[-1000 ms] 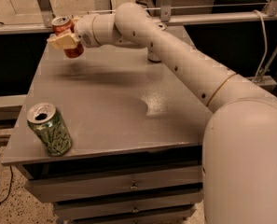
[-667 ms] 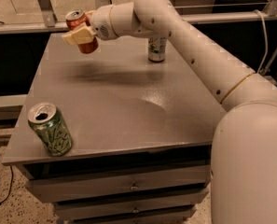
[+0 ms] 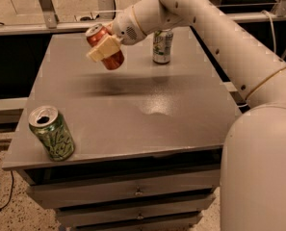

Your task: Knock coke can over

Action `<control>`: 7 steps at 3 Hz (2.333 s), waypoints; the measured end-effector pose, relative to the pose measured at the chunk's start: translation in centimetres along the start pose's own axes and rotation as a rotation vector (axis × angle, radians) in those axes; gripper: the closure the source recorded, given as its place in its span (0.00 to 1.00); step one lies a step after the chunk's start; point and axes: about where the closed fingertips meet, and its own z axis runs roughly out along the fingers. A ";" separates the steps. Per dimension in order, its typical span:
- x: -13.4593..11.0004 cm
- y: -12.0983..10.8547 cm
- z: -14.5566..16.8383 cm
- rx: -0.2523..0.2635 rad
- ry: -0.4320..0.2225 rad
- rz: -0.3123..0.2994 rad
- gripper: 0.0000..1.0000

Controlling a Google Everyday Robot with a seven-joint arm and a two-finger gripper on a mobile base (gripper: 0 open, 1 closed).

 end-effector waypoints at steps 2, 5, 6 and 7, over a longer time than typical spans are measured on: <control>4.1 4.1 -2.0 -0.114 0.363 -0.032 1.00; 5.5 7.2 0.2 -0.199 0.589 -0.130 0.36; 5.6 7.6 0.5 -0.207 0.609 -0.143 0.13; 5.8 8.0 1.3 -0.216 0.618 -0.154 0.00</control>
Offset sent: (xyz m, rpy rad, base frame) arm -0.0631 -0.0569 -0.0303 -0.5824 0.0664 0.1519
